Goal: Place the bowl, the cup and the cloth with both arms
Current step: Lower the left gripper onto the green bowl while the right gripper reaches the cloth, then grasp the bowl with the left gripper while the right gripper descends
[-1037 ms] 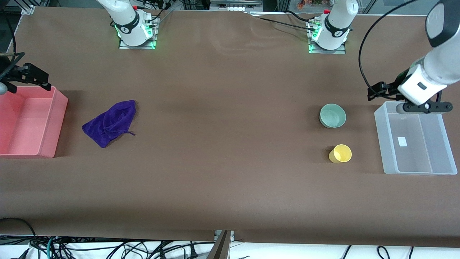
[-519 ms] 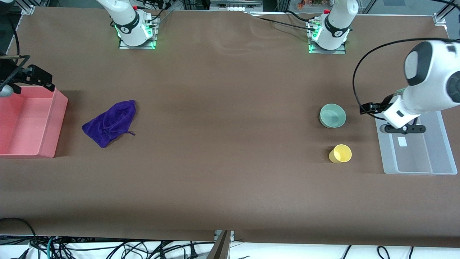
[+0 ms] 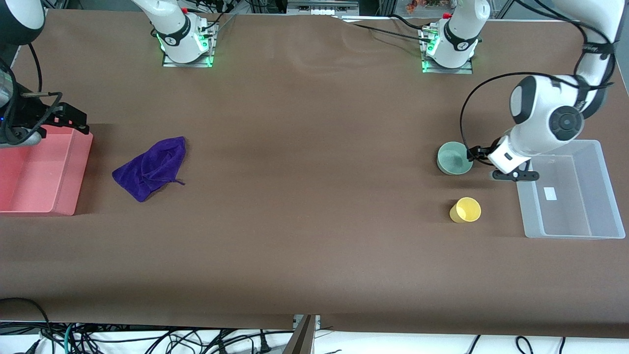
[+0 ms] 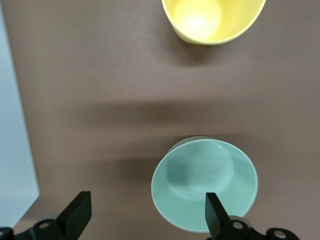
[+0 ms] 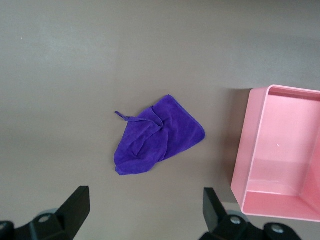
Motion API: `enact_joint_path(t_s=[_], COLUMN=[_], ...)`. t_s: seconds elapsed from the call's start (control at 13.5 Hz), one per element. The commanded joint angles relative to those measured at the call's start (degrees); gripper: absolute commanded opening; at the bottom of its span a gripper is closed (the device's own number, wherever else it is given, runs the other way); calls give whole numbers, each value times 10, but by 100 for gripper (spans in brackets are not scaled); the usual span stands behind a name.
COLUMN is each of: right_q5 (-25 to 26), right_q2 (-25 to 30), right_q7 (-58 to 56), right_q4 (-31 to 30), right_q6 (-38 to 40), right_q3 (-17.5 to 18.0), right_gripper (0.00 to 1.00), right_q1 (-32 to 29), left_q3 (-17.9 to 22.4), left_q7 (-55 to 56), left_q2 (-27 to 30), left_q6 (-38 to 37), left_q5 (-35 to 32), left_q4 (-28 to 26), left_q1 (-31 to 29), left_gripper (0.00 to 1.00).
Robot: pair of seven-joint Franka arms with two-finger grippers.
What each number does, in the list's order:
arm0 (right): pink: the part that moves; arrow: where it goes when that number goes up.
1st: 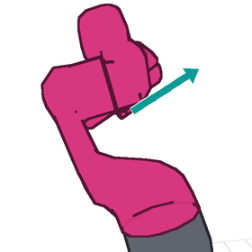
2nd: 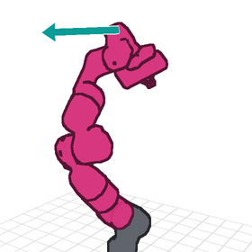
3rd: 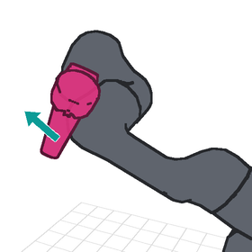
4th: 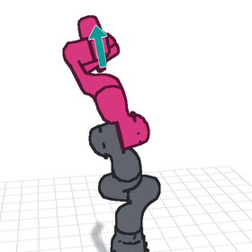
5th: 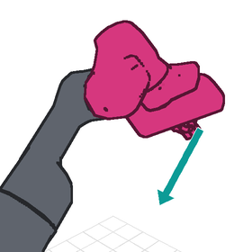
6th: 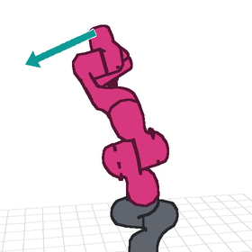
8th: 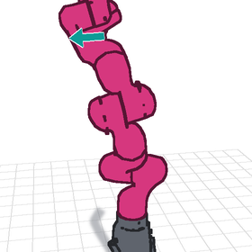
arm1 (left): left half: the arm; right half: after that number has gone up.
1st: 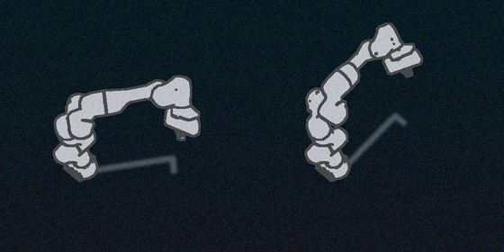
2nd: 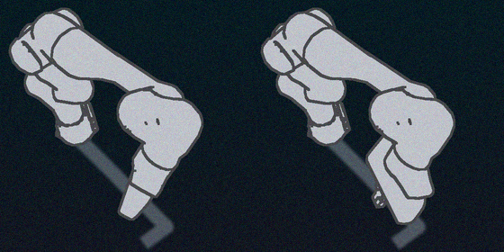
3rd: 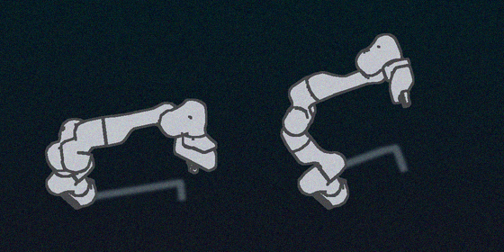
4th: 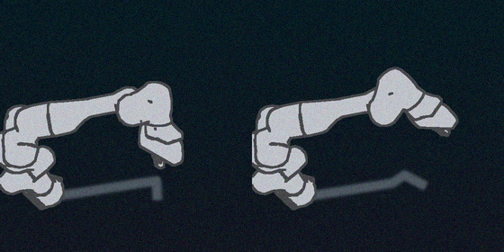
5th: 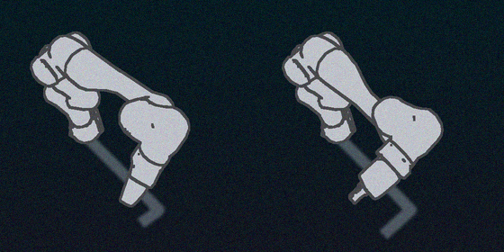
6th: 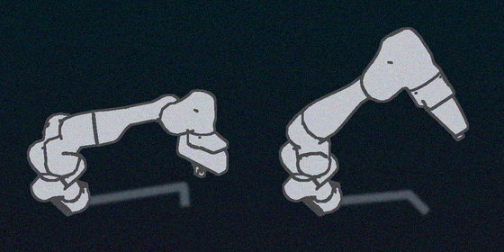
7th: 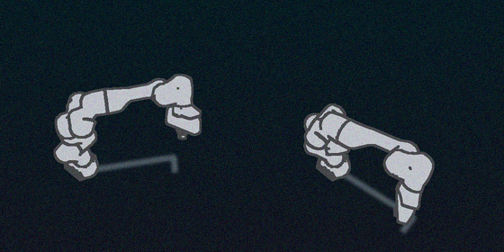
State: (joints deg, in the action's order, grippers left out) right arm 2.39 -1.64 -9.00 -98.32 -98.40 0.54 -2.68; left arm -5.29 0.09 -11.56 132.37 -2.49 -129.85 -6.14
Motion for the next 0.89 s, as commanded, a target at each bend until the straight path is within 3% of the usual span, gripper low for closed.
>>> enact_joint_path(t_s=[0.0,0.15,0.22,0.37,0.44,0.59,0.81], right_q5=[-4,-5,-5,-6,-6,-6,-6], right_q2=[13,9,9,7,-1,-27,-62], right_q7=[1,2,2,2,2,2,19], right_q4=[-62,-94,-113,-142,-149,-167,-179], right_q6=[-65,-105,-128,-164,-176,-221,-263], right_q3=[4,5,5,5,5,5,5], right_gripper=[100,100,100,100,100,100,100], right_q1=[-6,-6,-6,-6,-5,-3,0], left_q3=[-2,-2,-2,-2,-2,-2,-4], left_q7=[-9,-9,-9,-9,-9,-10,-11], left_q2=[-49,-66,-67,-70,-72,-76,-76], left_q6=[63,92,96,96,96,96,95], left_q5=[-12,-12,-12,-12,-12,-12,-12], left_q4=[-9,-16,-17,-17,-17,-17,-16], left_q1=[-4,-4,-4,-3,-4,-6,-11], left_gripper=[100,99,88,23,7,0,0])
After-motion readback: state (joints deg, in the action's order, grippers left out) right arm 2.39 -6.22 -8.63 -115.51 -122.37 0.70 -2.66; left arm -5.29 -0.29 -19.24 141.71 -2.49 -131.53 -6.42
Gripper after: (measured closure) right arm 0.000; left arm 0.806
